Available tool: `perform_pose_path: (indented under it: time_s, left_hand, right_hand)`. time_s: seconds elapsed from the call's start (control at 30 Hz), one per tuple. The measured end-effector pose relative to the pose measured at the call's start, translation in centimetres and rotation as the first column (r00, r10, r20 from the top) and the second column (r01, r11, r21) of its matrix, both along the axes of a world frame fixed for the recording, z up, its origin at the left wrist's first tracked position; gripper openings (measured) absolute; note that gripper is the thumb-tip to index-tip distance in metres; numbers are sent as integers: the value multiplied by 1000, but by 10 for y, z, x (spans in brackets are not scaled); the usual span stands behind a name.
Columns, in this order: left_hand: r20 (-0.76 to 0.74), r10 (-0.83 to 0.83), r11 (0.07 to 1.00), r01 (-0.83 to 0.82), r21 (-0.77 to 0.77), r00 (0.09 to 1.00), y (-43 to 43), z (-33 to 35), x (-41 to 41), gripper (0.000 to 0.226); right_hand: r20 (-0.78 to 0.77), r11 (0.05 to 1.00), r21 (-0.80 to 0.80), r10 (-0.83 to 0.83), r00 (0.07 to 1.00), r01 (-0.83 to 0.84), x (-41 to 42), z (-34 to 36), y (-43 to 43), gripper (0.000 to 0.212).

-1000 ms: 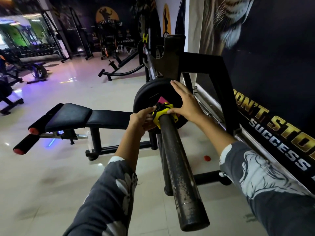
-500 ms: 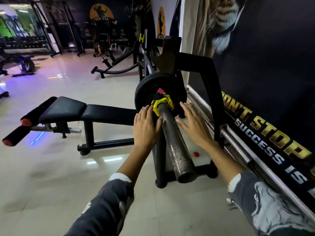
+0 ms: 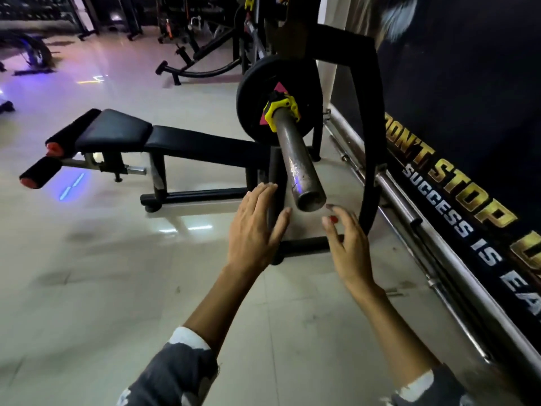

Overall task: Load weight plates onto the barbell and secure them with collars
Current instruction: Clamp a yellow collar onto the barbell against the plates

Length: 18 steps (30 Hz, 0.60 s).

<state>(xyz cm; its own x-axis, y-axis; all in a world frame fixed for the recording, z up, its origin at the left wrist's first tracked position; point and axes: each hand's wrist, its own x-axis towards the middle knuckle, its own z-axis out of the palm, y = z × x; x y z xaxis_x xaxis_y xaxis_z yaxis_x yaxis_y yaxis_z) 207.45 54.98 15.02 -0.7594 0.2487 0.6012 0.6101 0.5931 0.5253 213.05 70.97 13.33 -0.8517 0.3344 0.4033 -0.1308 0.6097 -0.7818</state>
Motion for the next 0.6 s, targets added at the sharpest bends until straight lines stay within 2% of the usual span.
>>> perform_pose_path:
  time_s: [0.13, 0.3, 0.47, 0.6]
  left_hand:
    - [141, 1, 1000, 3, -29, 990, -31, -27, 34, 41]
    - [344, 187, 982, -165, -93, 920, -100, -62, 54, 31]
    - [467, 383, 923, -344, -171, 797, -195, -98, 66, 33]
    - [502, 565, 818, -521, -243, 654, -298, -123, 66, 34]
  right_hand:
    - [140, 994, 32, 101, 985, -107, 17, -28, -36, 31]
    - [263, 949, 125, 250, 932, -290, 7, -43, -101, 27]
    - [428, 827, 211, 401, 810, -520, -12, -74, -190, 26]
    - [539, 686, 244, 492, 684, -685, -39, -102, -298, 29]
